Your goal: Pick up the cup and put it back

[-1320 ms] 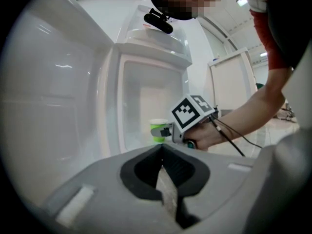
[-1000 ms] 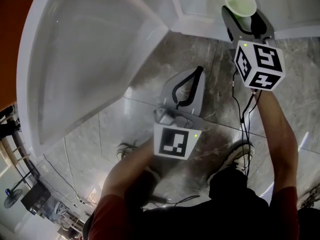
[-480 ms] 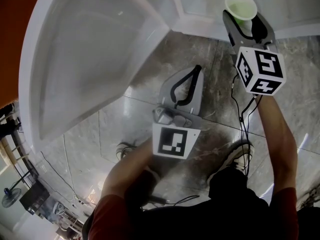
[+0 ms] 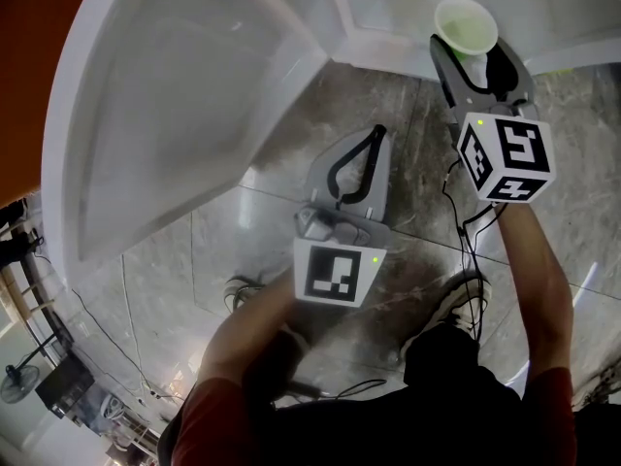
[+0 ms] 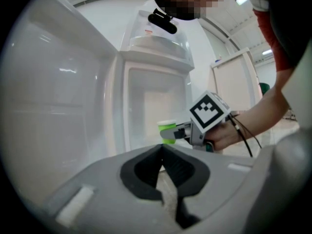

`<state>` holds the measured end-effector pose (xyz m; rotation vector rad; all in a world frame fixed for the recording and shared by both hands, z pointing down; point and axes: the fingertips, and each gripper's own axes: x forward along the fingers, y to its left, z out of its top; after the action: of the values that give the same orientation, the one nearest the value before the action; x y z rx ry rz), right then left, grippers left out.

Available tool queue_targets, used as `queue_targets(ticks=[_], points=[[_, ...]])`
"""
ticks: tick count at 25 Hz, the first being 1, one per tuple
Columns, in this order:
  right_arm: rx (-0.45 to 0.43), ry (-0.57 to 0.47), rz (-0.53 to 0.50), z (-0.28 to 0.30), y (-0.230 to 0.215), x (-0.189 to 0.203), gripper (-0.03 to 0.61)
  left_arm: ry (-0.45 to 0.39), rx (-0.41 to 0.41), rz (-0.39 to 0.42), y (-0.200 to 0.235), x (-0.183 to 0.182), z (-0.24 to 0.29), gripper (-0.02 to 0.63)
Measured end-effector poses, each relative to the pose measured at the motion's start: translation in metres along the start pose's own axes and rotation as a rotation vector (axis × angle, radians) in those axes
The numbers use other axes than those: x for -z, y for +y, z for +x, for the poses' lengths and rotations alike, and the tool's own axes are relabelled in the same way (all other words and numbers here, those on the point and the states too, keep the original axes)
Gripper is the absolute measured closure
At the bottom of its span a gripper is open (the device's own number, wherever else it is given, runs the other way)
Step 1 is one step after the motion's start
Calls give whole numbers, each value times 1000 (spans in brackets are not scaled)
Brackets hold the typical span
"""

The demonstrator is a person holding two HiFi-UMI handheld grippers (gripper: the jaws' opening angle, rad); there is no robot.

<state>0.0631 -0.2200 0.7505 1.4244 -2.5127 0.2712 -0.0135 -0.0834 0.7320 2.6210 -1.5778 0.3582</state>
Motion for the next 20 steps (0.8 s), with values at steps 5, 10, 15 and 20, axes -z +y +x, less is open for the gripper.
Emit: queue_targets(ticks=[5,10,15,20], points=[[-31,3,6,-14,10,4,299,-1,-8,-12,1,-1,-1,612],[-52,-7,-6,-32,19,5,299,-3,-12,-18,-1,0,-1,612],[-76,-22,-20,-50,27,9,299,-4,-8,-14,-4,-1,0,612],[-89,-9,8,-68,35,20,299,-8,-15,-29,-2,-1,2,612]])
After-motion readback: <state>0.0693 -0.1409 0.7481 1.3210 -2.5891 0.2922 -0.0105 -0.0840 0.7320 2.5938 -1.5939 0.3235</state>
